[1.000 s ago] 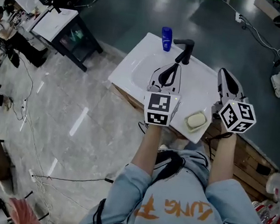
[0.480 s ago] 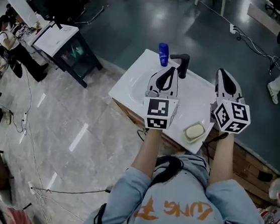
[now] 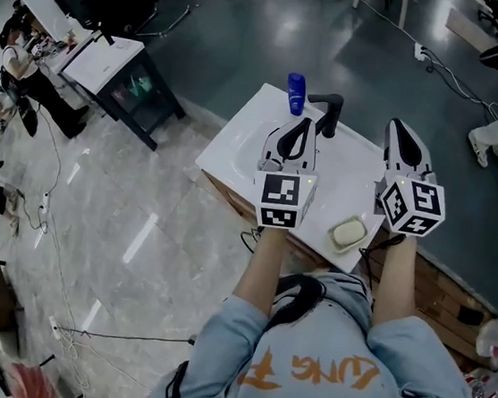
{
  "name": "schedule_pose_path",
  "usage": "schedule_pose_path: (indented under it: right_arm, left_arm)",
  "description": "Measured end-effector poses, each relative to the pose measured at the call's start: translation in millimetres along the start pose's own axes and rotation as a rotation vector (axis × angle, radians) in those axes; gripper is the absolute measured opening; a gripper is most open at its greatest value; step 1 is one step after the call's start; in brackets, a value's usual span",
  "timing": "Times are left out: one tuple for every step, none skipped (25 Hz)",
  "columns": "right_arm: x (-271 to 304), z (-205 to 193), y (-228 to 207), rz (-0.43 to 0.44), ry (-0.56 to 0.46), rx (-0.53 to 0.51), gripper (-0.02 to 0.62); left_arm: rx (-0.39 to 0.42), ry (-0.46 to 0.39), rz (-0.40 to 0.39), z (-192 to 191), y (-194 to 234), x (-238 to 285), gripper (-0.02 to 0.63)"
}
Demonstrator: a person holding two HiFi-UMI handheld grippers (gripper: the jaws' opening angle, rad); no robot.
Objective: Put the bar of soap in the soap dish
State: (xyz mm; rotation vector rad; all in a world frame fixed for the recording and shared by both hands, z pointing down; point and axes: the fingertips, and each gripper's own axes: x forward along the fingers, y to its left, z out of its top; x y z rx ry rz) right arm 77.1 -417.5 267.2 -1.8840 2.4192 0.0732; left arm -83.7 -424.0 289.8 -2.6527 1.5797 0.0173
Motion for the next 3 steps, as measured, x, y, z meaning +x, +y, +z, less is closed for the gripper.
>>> schedule_pose_path:
  right_arm:
    - [1.3,-0.9,0.3,0.001,0.001,-0.004,0.029]
    - [2.4,-1.9,0.6,0.001,0.002,-0.007,0.029]
    - [3.4,-2.9,0.8,0.002,0.004,-0.011,0.029]
  left_arm:
    - [-0.001,0.001,-0.001,-1.4,0.3,1.0,0.023]
    - [-0.001,0.004,-0.003,-2.9,0.5,2.0,0.023]
    - [-0.001,0.006,-0.004,-4.6,0.6,2.9,0.023]
